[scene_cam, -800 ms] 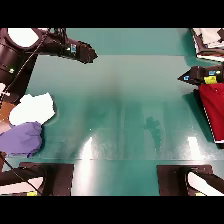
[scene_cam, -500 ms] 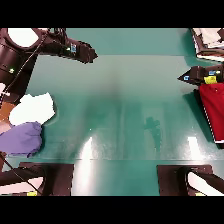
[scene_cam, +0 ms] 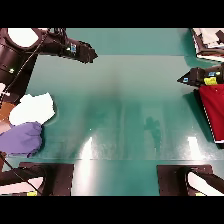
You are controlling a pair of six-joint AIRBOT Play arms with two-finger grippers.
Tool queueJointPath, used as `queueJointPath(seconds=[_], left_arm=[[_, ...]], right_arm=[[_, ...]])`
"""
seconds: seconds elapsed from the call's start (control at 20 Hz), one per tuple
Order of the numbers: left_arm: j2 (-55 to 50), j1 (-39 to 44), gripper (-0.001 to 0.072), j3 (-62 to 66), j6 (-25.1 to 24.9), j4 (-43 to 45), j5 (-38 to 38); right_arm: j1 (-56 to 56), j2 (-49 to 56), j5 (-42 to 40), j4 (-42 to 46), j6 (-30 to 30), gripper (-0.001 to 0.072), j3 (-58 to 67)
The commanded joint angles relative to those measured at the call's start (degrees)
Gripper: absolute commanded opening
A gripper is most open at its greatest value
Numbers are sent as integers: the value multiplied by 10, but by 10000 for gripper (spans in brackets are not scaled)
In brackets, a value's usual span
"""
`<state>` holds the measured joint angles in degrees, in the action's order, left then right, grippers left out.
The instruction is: Fold the shirts.
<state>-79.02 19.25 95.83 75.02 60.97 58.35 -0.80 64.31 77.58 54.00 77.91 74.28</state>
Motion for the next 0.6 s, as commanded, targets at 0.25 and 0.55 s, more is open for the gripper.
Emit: queueJointPath(seconds=[0.25,0.55], left_arm=[[77,-160,26,-16,32,75,104],[144,-379,29,-176,30,132,147]], right_arm=[[0,-1,24,0,0,19,0],[0,0,24,0,0,19,0]])
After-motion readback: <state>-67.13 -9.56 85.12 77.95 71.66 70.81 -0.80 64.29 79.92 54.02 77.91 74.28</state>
